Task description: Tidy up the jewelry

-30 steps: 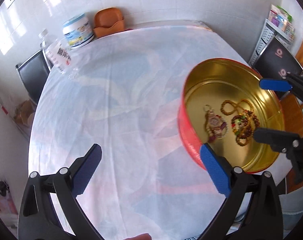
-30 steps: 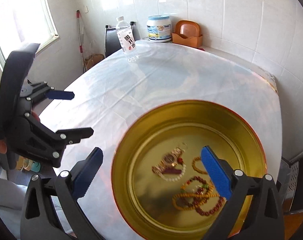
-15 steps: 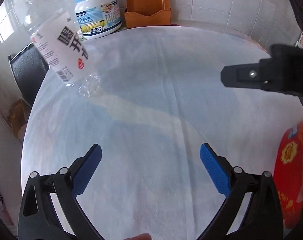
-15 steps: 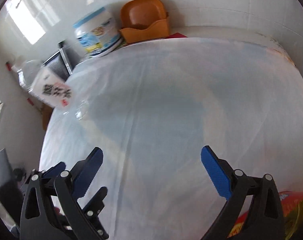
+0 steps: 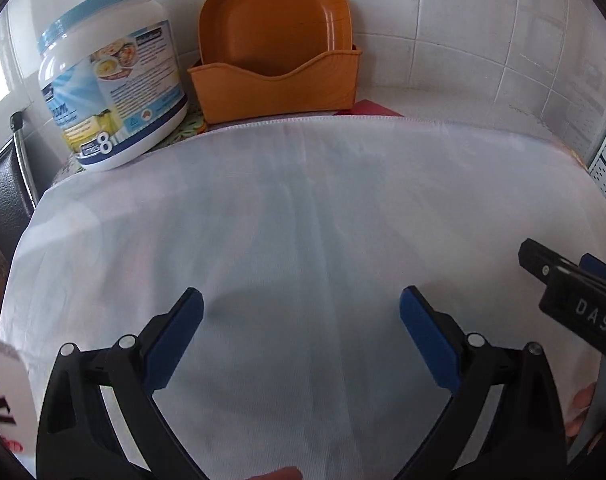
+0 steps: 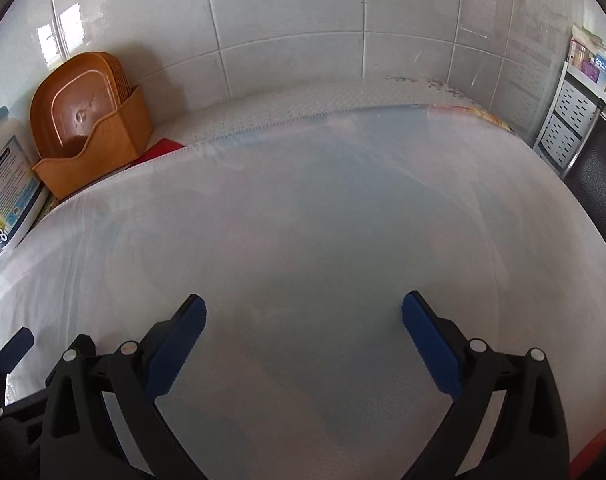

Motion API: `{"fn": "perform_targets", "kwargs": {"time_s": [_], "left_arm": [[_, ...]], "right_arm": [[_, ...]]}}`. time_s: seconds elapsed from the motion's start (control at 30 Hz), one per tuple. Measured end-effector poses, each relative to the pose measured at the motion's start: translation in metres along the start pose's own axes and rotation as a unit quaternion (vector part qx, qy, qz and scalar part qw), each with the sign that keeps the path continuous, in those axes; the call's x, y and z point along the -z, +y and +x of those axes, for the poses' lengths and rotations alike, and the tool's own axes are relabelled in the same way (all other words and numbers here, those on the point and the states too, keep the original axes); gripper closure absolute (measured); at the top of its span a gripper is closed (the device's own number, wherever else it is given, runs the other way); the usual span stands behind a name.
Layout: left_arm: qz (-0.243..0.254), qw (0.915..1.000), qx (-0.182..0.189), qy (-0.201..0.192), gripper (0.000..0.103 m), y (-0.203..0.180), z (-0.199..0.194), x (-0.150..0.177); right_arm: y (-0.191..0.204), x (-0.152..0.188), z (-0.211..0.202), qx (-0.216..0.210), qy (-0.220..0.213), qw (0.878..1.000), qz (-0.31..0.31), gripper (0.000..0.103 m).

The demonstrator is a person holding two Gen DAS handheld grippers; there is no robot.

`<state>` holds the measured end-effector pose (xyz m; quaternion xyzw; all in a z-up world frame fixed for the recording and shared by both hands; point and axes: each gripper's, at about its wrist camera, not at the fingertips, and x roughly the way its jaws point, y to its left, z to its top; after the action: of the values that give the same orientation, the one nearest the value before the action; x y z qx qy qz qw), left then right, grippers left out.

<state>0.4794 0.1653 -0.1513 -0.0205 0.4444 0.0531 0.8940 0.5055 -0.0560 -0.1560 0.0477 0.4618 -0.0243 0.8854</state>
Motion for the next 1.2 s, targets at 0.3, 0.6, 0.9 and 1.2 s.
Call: {"fn": "perform_targets", "kwargs": {"time_s": [0.3, 0.6, 0.9, 1.2], "left_arm": [[-0.007, 0.9999, -0.006, 0.003, 0.007, -0.001, 0.016, -0.021], [-0.012, 0.9999, -0.006, 0.004, 0.007, 0.000, 0.017, -0.020], [-0.012, 0.9999, -0.005, 0.004, 0.007, 0.001, 0.018, -0.021], [-0.012, 0.9999, -0.006, 0.004, 0.007, 0.001, 0.018, -0.020]], "right_arm": [[0.010, -0.006, 0.011, 0.040, 0.002, 0.999, -0.012, 0.004], [0.010, -0.006, 0.011, 0.040, 0.002, 0.999, -0.012, 0.004], [0.010, -0.006, 0.011, 0.039, 0.002, 0.999, -0.012, 0.004], [0.010, -0.006, 0.011, 0.039, 0.002, 0.999, -0.012, 0.004]]}}
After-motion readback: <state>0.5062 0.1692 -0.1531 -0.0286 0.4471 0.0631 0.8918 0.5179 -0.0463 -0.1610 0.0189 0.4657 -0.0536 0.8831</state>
